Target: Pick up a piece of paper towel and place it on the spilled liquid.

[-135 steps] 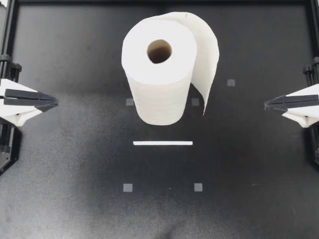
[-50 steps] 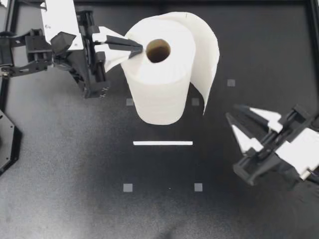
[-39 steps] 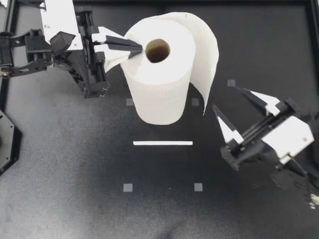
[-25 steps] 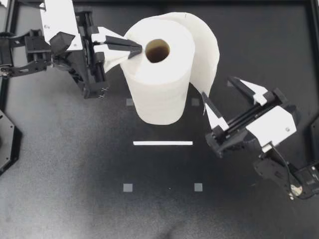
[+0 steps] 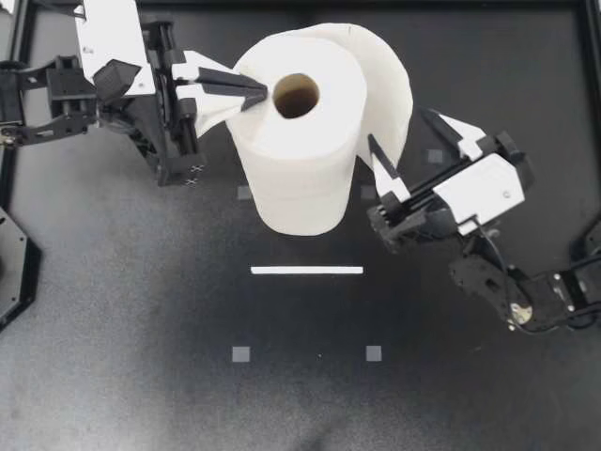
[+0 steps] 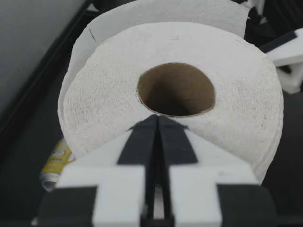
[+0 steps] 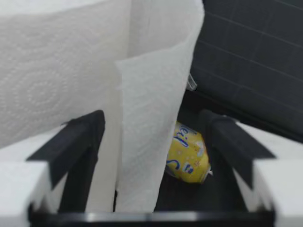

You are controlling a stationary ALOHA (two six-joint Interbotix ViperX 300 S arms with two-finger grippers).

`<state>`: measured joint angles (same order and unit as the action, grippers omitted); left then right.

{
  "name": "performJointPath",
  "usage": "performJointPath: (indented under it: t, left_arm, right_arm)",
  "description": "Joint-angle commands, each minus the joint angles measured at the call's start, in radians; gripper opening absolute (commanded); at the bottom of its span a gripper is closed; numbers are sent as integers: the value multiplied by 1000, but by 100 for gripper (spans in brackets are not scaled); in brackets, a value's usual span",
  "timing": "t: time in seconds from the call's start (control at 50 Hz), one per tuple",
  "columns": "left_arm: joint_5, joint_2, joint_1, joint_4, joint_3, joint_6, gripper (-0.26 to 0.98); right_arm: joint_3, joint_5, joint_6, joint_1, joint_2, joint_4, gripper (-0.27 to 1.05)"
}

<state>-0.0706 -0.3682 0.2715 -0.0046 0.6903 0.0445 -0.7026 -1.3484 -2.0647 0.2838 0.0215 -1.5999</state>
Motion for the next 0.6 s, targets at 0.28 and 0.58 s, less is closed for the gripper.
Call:
performJointPath:
  t: [0.28, 0.58]
  left_arm:
    - [-14, 15, 5, -18, 32, -3, 10]
    - [-14, 15, 5, -23, 43, -5, 10]
  right_arm:
    - [21, 6, 3, -6, 14, -8, 20]
    - [2, 6, 11, 25, 23, 8, -14]
